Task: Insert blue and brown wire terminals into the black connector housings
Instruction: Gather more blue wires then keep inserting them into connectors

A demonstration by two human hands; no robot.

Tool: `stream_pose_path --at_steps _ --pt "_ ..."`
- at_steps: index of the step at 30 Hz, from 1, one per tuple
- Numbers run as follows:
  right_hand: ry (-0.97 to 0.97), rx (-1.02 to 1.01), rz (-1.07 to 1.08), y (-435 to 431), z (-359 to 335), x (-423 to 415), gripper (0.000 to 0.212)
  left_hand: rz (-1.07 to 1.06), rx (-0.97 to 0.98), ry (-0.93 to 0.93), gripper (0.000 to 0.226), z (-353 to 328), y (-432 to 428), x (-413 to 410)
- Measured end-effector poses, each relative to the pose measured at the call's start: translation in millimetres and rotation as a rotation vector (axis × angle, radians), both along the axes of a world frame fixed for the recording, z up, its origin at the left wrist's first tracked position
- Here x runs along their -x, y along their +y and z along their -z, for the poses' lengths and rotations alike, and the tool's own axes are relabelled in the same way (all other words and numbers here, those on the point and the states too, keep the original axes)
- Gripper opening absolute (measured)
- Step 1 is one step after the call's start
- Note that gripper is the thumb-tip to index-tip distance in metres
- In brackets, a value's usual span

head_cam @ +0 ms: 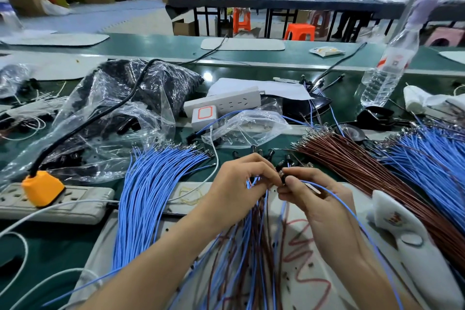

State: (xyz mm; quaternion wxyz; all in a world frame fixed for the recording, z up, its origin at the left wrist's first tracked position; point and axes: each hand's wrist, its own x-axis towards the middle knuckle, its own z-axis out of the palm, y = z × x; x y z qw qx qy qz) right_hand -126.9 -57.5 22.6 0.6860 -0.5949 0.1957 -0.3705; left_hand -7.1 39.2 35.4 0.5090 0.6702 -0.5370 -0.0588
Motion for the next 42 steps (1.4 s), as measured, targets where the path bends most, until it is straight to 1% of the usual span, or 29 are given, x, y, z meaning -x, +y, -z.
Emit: stream_pose_path --at_steps 2,3,5,7,8,11,13,14,16,17,18,19,20,21,22,23,24,26,29,31,34,37,42 --pt "-0.018 -0.089 0.010 -3 0 -1 0.026 -0.103 -0.018 -0.049 0.025 1 0 -1" --pt "-0.040 -0.150 0.021 -6 -1 -2 0.028 -0.204 -0.019 -0.077 0.027 2 0 -3" --pt "-0.113 -0.293 0.056 -14 -5 -2 0.034 -0.475 -0.029 -0.101 0.026 2 -1 -9" --pt "-0.193 -0.404 0.119 -24 -10 0 0.037 -0.724 -0.066 -0.060 0.021 0 0 -20" --pt "-0.223 -0.427 0.164 -29 -12 2 0.037 -0.813 -0.097 -0.028 0.023 -1 2 -26" --pt "-0.236 -0.393 0.348 -38 -13 7 0.028 -0.963 -0.171 0.072 0.042 1 8 -44" --pt "-0.219 -0.324 0.450 -38 -12 9 0.020 -1.009 -0.176 0.149 0.045 2 10 -50" --pt "-0.225 -0.285 0.486 -38 -11 9 0.019 -1.015 -0.186 0.177 0.045 2 10 -51" --pt "-0.246 -0.161 0.538 -34 -12 9 0.022 -1.014 -0.205 0.170 0.037 1 10 -50" --pt "-0.231 -0.047 0.567 -32 -14 10 0.023 -1.010 -0.180 0.111 0.031 -1 10 -47" --pt "-0.187 0.110 0.589 -29 -14 12 0.023 -0.986 -0.111 0.023 0.028 -4 10 -43" --pt "-0.129 0.289 0.590 -25 -15 12 0.024 -0.906 -0.003 -0.064 0.028 -7 10 -38" --pt "-0.079 0.464 0.566 -19 -14 12 0.021 -0.745 0.108 -0.110 0.031 -10 9 -29" --pt "-0.059 0.610 0.524 -14 -12 12 0.016 -0.534 0.170 -0.115 0.034 -12 8 -19" --pt "-0.051 0.716 0.473 -8 -9 11 0.012 -0.330 0.156 -0.109 0.037 -12 6 -8" --pt "-0.051 0.787 0.435 -3 -5 10 0.012 -0.164 0.101 -0.091 0.040 -10 4 2" --pt "-0.051 0.827 0.411 1 -2 9 0.016 -0.041 0.045 -0.070 0.040 -6 1 10" --pt "-0.060 0.822 0.403 5 1 8 0.021 0.066 0.004 -0.022 0.032 0 -5 19" --pt "-0.100 0.798 0.387 4 1 10 0.022 0.052 0.086 0.133 0.018 3 -9 17" --pt "-0.141 0.809 0.364 4 1 9 0.023 0.062 0.110 0.185 0.012 5 -9 16" --pt "-0.179 0.824 0.341 4 2 8 0.021 0.084 0.095 0.164 0.007 5 -9 17" --pt "-0.156 0.826 0.347 4 2 8 0.019 0.064 0.103 0.152 0.007 5 -8 16" --pt "-0.143 0.890 0.367 5 1 7 0.016 0.004 0.115 0.088 0.010 4 -8 16"
